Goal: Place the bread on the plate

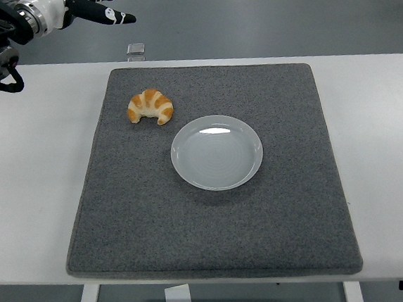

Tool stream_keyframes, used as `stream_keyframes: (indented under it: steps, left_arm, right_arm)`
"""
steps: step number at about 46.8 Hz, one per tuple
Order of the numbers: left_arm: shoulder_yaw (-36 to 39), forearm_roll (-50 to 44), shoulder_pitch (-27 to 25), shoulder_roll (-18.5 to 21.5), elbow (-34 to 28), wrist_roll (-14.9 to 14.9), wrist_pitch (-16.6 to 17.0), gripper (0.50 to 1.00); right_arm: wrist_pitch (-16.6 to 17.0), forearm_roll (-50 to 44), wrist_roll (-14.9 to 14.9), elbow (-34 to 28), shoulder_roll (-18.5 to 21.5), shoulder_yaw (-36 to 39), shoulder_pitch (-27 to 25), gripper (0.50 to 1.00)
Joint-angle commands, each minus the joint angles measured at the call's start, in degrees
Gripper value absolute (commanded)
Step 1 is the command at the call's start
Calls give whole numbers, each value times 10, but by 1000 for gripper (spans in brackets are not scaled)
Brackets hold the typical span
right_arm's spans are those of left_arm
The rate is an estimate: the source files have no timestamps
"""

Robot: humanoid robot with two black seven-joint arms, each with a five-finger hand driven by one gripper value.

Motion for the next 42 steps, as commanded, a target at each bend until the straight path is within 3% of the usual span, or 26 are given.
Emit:
stream_keyframes:
  steps: [1,9,17,20,27,42]
  left_arm:
    - [54,9,-11,-14,-1,0,0,986]
    - [93,96,-13,-29,2,0,9,986]
    - [84,214,25,-32,4,-3,101,986]
    - [65,223,44,-35,2,-5,118,986]
    - [24,225,98,-61,4,-5,127,986]
    - [23,225,129,-74,11,-5,131,986]
  right_arm:
    - [0,0,0,0,0,-1,0,952]
    - [-1,-1,0,0,0,-1,0,952]
    - [0,0,0,0,0,-1,1,952]
    - [0,0,0,0,0,0,1,952]
    - [-1,-1,0,0,0,-1,1,952]
    - [-1,-1,0,0,0,-2,1,952]
